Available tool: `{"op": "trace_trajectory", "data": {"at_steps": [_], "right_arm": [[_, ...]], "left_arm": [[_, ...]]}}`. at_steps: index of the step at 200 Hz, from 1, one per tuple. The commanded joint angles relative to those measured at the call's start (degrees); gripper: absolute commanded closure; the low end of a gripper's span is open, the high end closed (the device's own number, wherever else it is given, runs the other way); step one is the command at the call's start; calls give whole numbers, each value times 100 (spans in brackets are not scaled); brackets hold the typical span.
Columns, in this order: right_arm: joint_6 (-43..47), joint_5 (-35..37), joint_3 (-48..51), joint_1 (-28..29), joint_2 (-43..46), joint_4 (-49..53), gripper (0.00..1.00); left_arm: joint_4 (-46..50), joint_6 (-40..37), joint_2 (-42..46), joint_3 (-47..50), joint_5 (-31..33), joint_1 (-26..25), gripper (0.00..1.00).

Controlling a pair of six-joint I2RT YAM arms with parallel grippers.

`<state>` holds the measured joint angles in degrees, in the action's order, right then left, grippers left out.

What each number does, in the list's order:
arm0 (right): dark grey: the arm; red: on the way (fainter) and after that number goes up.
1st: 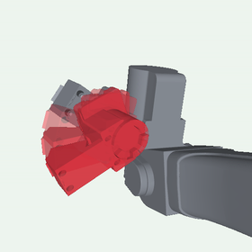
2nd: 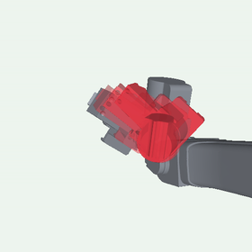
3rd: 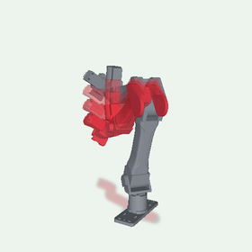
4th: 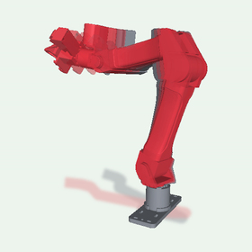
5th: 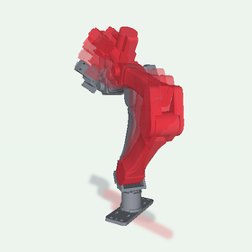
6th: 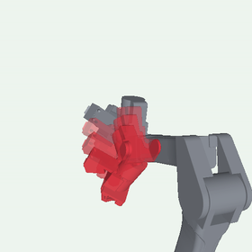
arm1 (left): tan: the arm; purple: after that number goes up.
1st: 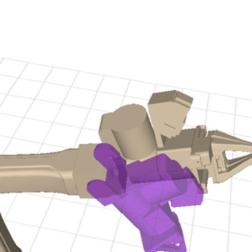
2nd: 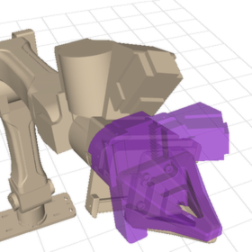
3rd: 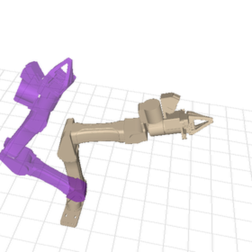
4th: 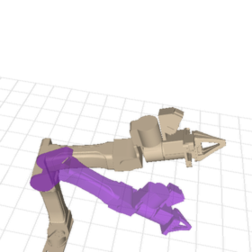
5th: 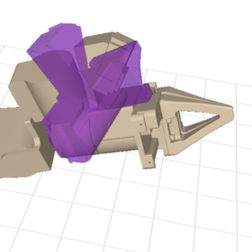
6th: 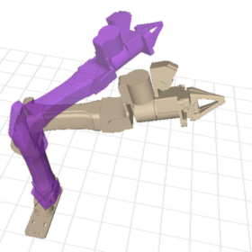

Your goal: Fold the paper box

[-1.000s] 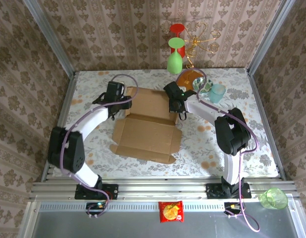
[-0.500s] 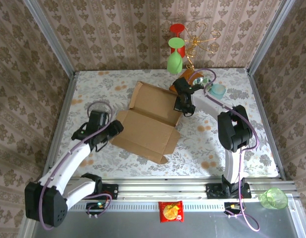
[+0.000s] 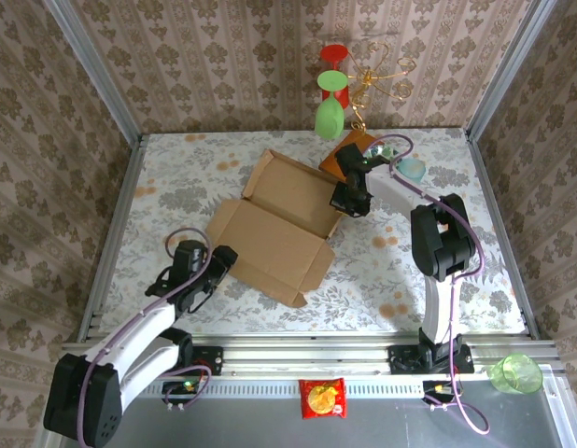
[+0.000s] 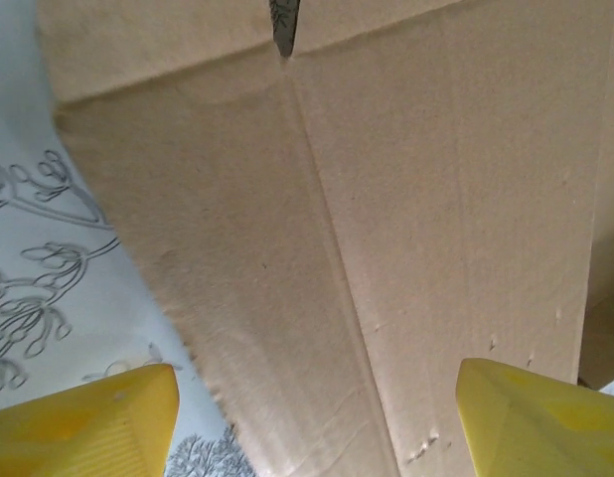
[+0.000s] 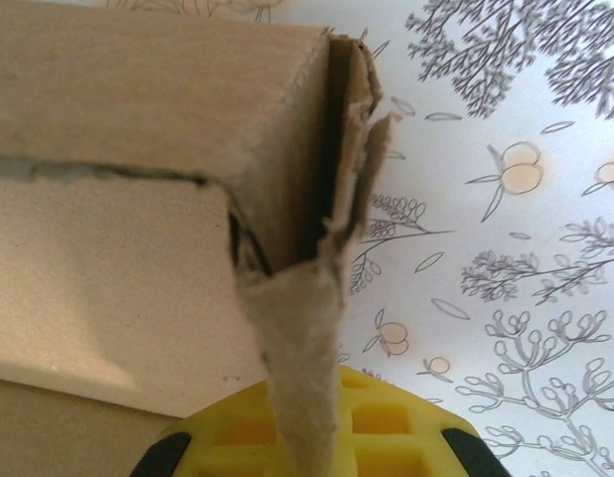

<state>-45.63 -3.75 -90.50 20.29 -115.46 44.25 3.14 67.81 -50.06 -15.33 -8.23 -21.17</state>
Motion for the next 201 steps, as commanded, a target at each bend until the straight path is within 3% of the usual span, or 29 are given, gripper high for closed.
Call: {"op": "trace_trajectory", "data": {"at_steps": [1, 44, 61, 73, 90, 111, 129, 141, 169, 201], "right_arm": [[-210, -386, -28, -36, -151, 237, 100], [-288, -666, 17, -152, -190, 172, 100], [-295, -695, 10, -157, -196, 172, 100], [-296, -689, 22, -144, -187, 163, 100], [-309, -600, 32, -100, -139, 204, 100], [-527, -578, 214, -6, -32, 133, 100], [-903, -680, 477, 143, 111, -13, 100], [-1173, -794, 660, 274, 230, -142, 91], [-1580, -889, 692, 581, 469, -76, 56], [-1630, -865, 379, 835, 896, 89, 41]], "left_arm": [[-1295, 212, -172, 268, 192, -67, 26], [-1656, 225, -386, 368, 334, -133, 29], [-1907, 240, -430, 370, 435, -133, 41], [-1813, 205, -466, 217, 480, -133, 59], [-869, 33, -407, -310, 638, -173, 81], [863, -187, -95, -1158, 1371, -411, 99], [2243, -310, 9, -1935, 1855, -458, 100], [3037, -642, -155, -2554, 2093, -458, 100], [4233, -1676, -892, -3802, 2400, -434, 100], [4740, -3047, -1634, -4760, 2617, -305, 100]]}}
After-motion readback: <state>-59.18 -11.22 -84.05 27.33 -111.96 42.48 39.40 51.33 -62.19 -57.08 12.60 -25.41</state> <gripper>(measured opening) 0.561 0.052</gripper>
